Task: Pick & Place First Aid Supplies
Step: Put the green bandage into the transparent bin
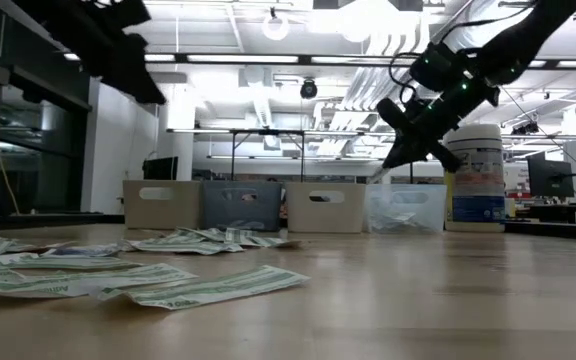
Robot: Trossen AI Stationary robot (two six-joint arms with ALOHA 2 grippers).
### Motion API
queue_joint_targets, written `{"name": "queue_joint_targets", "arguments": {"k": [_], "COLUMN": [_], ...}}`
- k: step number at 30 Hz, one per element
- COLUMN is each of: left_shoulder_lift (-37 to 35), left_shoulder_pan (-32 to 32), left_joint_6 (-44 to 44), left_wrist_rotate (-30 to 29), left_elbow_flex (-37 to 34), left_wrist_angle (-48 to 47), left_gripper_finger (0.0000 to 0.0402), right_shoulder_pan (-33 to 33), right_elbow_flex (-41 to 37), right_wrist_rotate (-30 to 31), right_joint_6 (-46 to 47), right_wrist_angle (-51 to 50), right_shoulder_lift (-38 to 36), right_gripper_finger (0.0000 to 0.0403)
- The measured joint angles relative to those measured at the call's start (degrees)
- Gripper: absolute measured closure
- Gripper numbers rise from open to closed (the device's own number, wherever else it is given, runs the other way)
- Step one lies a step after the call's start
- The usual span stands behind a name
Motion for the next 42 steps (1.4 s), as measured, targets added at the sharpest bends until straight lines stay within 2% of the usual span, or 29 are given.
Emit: {"name": "queue_joint_targets", "arguments": {"k": [4, 11, 15, 20, 25, 29, 36, 42], "left_shoulder_lift": [-5.2, -12.6, -15.0, -16.7, -16.8, -16.8, -16.6, -14.8], "left_shoulder_pan": [0.0, 0.0, 0.0, 0.0, 0.0, 0.0, 0.0, 0.0], "left_joint_6": [0.0, 1.9, 3.6, 4.9, 4.9, 4.6, 2.4, -2.7], "left_wrist_rotate": [-0.3, -0.6, -0.6, 0.5, 3.9, 6.6, 11.8, 19.4], "left_elbow_flex": [0.0, 0.0, 0.0, 0.0, -0.6, -2.3, -5.4, -8.2], "left_wrist_angle": [-4.6, -9.8, -11.1, -12.0, -13.1, -11.7, -7.3, -1.4], "left_gripper_finger": [0.0204, 0.0204, 0.0204, 0.0204, 0.0204, 0.0204, 0.0204, 0.0204], "right_shoulder_pan": [-0.4, -0.6, -0.6, -0.6, -0.6, -0.4, -0.4, -0.4], "right_elbow_flex": [-1.5, -1.5, -1.5, -1.5, -1.4, -1.4, -1.3, -1.3], "right_wrist_rotate": [1.5, 0.9, -0.2, -0.4, -2.1, -3.5, -3.4, -3.6], "right_joint_6": [5.8, 10.2, 10.3, 10.3, 7.1, 4.2, -1.2, -3.2], "right_wrist_angle": [0.5, 0.2, 0.2, 0.2, 1.2, 2.2, 2.5, 2.6], "right_shoulder_lift": [0.0, 0.0, 0.0, 0.0, 0.0, -0.9, -7.1, -12.2], "right_gripper_finger": [0.0403, 0.0396, 0.0368, 0.0310, 0.0263, 0.0245, 0.0243, 0.0253]}}
